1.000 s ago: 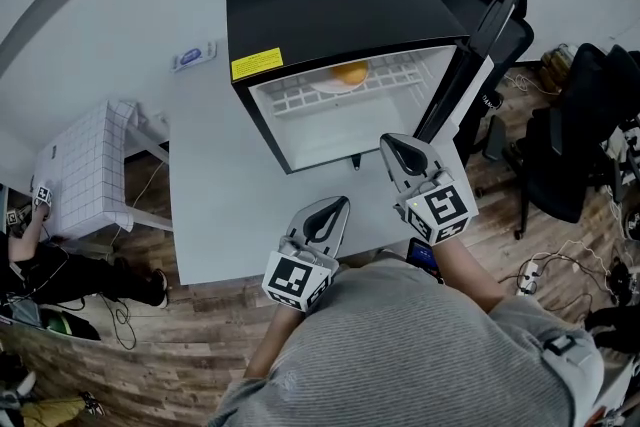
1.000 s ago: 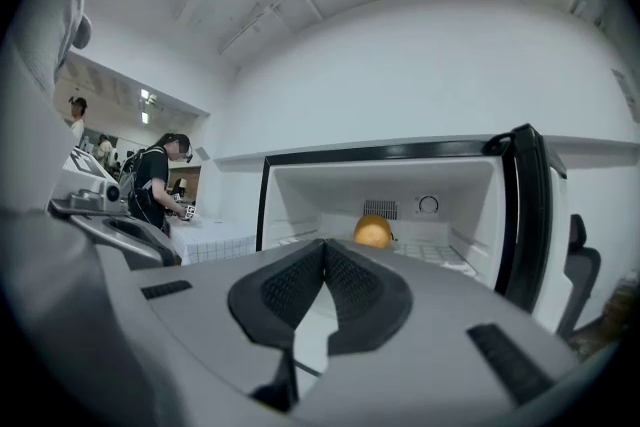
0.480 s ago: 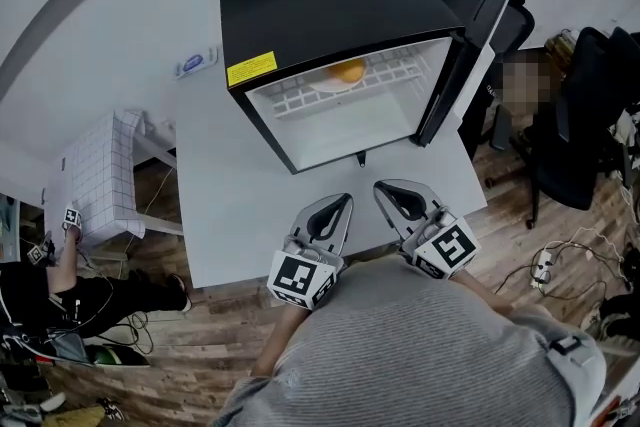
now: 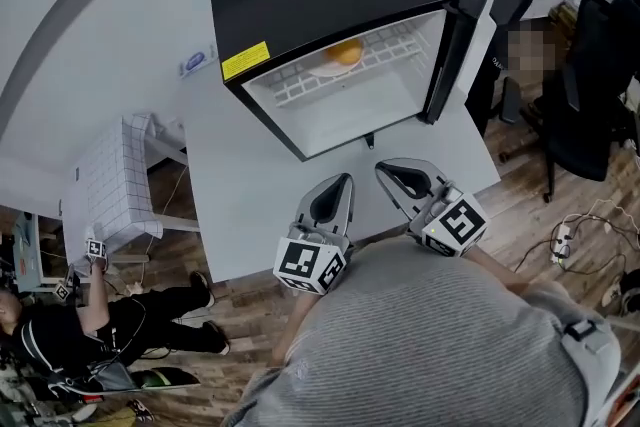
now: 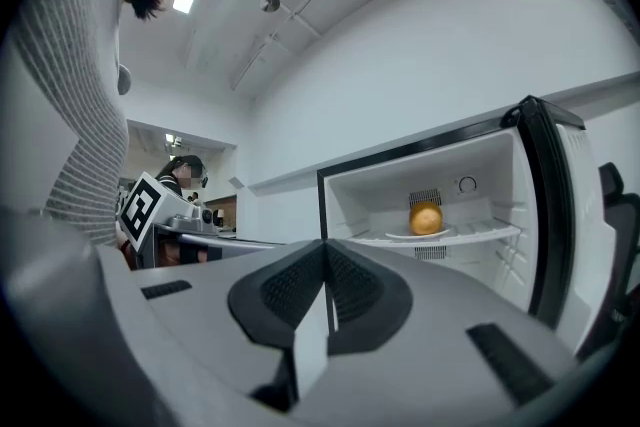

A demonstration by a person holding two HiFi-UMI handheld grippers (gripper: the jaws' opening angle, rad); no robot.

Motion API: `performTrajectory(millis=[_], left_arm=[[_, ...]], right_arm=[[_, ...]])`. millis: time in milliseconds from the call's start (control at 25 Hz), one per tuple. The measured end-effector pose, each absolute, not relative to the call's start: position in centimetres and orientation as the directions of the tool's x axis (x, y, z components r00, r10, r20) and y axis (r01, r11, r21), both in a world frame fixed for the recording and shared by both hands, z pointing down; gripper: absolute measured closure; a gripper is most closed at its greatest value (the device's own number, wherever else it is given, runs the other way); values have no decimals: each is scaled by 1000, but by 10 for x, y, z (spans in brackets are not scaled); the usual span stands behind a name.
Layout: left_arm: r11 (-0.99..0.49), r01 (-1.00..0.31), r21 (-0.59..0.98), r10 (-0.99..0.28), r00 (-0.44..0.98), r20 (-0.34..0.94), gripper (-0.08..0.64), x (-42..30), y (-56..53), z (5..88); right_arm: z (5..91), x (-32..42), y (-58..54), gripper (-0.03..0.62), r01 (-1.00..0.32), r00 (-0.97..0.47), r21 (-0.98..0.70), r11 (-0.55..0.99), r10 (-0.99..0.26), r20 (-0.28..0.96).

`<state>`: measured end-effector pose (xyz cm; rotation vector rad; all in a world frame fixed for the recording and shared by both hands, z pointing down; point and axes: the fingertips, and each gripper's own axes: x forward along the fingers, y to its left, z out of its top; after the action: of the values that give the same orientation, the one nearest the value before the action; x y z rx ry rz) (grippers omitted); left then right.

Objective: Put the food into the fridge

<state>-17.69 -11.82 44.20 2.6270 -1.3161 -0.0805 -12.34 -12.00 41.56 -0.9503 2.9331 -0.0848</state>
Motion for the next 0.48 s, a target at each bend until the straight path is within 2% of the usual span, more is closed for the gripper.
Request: performTrajectory(millis=[480], left_arm=[[-585,-785,204,-796,603,40,549,-176,-117,442]], right_arm=[[410,-128,-116,580,-573,-818,-41,819,-574,-36]])
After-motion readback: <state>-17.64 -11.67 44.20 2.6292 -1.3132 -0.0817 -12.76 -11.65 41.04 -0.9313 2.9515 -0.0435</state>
